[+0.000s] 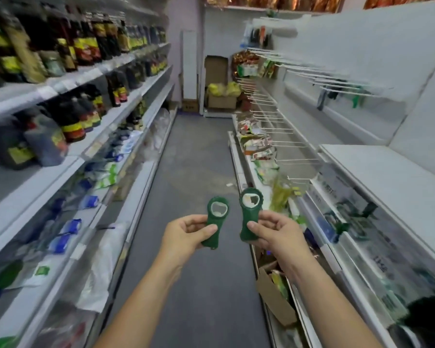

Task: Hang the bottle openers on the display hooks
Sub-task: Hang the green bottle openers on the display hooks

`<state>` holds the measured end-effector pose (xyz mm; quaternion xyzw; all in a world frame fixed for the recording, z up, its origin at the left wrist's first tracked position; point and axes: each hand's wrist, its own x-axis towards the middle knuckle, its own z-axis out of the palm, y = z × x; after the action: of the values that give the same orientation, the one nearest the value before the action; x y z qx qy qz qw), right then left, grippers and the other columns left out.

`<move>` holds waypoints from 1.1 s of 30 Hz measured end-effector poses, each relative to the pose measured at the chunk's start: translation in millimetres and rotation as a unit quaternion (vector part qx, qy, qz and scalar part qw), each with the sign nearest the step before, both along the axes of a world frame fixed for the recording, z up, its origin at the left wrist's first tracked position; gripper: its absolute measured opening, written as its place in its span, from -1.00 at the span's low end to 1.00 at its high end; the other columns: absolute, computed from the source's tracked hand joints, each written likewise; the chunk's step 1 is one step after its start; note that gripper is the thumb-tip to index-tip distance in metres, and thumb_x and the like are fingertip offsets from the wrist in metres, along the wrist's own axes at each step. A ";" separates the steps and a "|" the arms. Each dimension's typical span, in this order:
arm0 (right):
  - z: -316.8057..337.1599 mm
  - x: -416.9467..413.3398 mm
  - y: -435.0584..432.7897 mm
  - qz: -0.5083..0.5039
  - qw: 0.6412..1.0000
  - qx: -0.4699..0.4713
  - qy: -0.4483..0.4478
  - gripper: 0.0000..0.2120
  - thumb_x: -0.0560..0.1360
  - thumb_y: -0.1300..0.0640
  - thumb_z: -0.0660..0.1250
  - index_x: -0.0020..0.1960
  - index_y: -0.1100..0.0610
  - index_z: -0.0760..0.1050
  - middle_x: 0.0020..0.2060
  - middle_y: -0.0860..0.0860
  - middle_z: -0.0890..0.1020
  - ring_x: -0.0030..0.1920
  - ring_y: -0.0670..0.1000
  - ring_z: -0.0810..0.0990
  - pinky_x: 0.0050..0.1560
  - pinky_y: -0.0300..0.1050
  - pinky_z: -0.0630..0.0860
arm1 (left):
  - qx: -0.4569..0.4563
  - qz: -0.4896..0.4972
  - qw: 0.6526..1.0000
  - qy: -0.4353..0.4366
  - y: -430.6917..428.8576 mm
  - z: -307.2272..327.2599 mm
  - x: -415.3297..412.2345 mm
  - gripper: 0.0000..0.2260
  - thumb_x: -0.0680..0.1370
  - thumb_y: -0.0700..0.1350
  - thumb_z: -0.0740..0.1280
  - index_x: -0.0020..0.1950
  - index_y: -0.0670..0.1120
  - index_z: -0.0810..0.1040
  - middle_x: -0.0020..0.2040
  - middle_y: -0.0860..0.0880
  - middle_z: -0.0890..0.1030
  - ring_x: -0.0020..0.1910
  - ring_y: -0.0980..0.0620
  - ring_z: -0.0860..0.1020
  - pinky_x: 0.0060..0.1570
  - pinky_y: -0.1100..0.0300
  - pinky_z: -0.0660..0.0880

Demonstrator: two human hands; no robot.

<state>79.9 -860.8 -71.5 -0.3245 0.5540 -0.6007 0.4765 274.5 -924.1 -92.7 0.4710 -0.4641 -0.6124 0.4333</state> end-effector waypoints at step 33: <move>9.7 -206.6 -683.5 -0.159 0.987 0.023 0.024 -0.85 0.47 0.44 0.41 0.01 0.28 0.58 -0.32 0.07 0.71 -0.31 0.04 0.70 -0.15 0.01 0.67 | -0.025 -0.128 0.991 0.013 -742.0 16.4 -229.6 -0.79 0.42 -0.35 0.50 -0.01 -0.15 0.65 -0.16 -0.10 0.73 -0.27 0.10 0.70 -0.30 0.25 0.64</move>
<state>-126.7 -1544.3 -61.9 -0.2357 0.6234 -0.6478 0.3691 44.9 -1666.1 -76.4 0.3887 -0.5300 -0.6575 0.3685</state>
